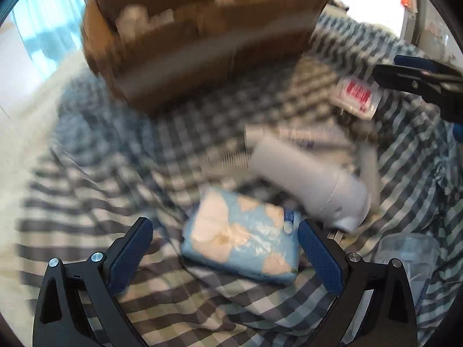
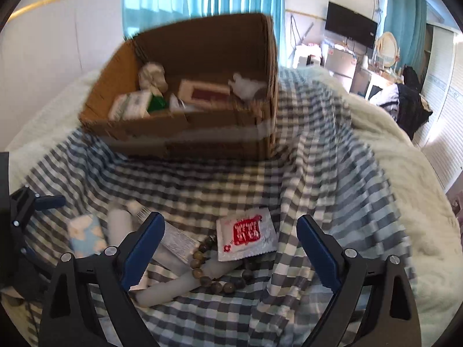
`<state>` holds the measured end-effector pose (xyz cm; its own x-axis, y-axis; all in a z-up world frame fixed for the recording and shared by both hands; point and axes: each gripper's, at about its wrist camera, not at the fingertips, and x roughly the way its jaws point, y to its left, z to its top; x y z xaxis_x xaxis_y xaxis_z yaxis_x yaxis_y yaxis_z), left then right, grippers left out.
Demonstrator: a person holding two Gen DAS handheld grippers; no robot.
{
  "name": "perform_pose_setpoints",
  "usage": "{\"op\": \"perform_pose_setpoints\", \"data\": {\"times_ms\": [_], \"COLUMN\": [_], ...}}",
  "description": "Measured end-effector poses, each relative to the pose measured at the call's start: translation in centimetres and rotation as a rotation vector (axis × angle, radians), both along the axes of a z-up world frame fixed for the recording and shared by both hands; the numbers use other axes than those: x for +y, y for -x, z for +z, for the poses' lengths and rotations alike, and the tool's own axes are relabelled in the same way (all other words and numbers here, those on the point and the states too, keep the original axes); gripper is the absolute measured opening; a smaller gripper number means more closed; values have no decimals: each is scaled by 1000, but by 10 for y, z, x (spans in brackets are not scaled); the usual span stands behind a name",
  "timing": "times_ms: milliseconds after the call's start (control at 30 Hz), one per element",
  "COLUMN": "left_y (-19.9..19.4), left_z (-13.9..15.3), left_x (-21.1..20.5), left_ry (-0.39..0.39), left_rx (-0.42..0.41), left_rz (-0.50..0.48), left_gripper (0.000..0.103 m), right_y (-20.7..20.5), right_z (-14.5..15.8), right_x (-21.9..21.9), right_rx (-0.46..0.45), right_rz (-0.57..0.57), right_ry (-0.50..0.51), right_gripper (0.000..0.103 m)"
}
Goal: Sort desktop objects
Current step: 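Grasp the blue tissue pack with the left gripper while the right gripper grasps the red sachet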
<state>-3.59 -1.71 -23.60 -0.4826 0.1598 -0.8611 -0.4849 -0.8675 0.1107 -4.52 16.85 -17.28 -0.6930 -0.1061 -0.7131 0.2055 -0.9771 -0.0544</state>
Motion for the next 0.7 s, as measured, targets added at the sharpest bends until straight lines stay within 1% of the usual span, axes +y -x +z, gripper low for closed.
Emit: {"op": "perform_pose_setpoints", "data": {"times_ms": [100, 233, 267, 300, 367, 433, 467, 500, 567, 633, 700], "left_y": [-3, -1, -2, -1, -2, -1, -2, -3, -5, -7, -11], "left_z": [3, -12, -15, -16, -15, -13, -13, -12, -9, -5, 1], "left_x": [4, 12, 14, 15, 15, 13, 13, 13, 13, 11, 11], "left_ry": [-14, 55, 65, 71, 64, 51, 48, 46, 38, 29, 16], "left_rx": [-2, -24, -25, -24, -22, -20, -18, -11, 1, 13, 32], "left_rz": [-32, -42, -47, -50, -51, -43, -42, -42, -42, -36, -37], "left_gripper": [103, 100, 95, 92, 80, 79, 78, 78, 77, 77, 77], "right_y": [9, 25, 28, 29, 28, 28, 29, 31, 33, 31, 28], "right_z": [-19, -36, -41, -44, -50, -55, -58, -61, -62, -61, -59], "right_x": [3, 9, 10, 8, 1, -7, -8, -8, -6, -4, -3], "right_rx": [-61, -121, -133, -141, -137, -147, -159, -175, -180, -179, -175], "right_rz": [-5, -33, -43, -47, -35, -11, -6, -5, -10, -18, -12], "right_ry": [2, 16, 6, -10, -53, -94, -102, -102, -94, -91, -80], "right_gripper": [89, 89, 89, 89, 89, 80, 66, 61, 59, 42, 37]}}
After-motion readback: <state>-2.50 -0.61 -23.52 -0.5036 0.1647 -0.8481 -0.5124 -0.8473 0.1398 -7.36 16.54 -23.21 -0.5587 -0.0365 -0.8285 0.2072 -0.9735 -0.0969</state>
